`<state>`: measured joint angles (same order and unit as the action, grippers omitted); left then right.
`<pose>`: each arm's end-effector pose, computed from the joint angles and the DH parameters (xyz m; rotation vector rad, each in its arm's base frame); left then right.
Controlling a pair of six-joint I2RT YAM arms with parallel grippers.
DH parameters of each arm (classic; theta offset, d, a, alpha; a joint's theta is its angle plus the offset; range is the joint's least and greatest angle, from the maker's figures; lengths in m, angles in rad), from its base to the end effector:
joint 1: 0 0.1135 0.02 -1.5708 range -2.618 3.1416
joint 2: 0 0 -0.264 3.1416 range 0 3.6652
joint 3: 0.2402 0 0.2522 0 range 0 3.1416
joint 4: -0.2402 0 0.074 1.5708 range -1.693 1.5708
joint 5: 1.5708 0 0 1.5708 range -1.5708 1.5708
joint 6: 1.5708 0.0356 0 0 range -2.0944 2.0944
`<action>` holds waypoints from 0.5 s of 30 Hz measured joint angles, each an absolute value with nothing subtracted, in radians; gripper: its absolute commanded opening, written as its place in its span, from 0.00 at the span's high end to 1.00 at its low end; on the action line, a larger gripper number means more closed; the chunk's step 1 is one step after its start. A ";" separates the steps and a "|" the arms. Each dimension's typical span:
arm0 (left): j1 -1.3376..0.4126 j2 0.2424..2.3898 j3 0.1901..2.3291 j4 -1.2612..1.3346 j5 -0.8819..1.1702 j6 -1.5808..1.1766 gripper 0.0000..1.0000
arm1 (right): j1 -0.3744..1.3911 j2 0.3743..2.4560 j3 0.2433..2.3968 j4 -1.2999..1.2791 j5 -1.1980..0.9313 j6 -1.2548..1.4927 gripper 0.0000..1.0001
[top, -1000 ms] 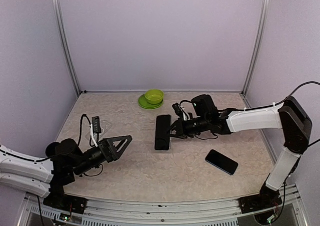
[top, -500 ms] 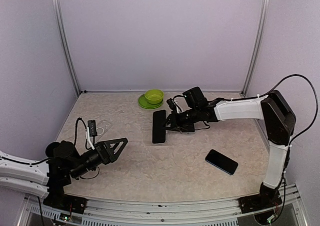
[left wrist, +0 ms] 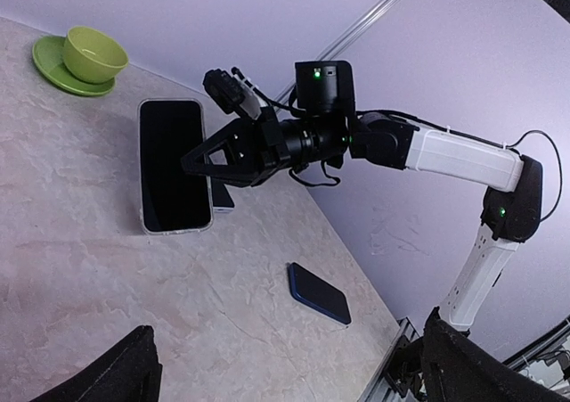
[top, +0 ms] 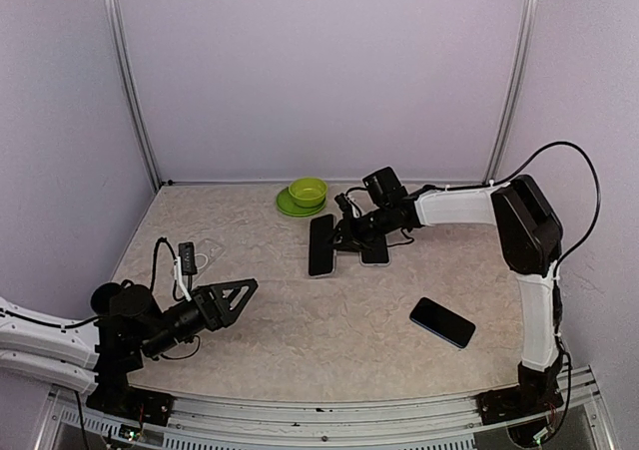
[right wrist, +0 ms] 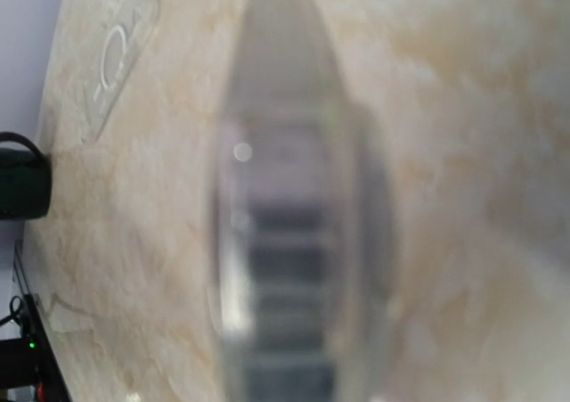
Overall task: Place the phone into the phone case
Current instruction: Place the phone with the phone case at the center of the board.
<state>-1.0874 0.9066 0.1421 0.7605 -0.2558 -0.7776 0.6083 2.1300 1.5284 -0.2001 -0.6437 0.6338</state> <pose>0.0935 -0.1588 0.1947 0.0473 1.7205 -1.2348 0.3712 0.2845 0.1745 -0.3142 2.5756 1.3028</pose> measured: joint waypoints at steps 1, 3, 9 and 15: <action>-1.089 0.909 0.141 0.761 -0.257 -0.778 0.01 | 0.604 2.140 1.547 -0.206 -0.650 0.629 1.00; -1.090 0.915 0.138 0.762 -0.259 -0.780 0.01 | 0.594 2.154 1.573 -0.223 -0.659 0.620 1.00; -1.090 0.929 0.135 0.770 -0.263 -0.782 0.01 | 0.566 2.193 1.623 -0.263 -0.684 0.598 1.00; -1.092 0.949 0.134 0.782 -0.264 -0.782 0.01 | 0.553 2.266 1.707 -0.330 -0.701 0.567 1.00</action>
<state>-1.0916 0.9485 0.1345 0.7818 -0.2638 -0.7822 0.5529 2.2658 1.7073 -0.3302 -0.7006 0.5671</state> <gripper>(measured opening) 0.988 0.078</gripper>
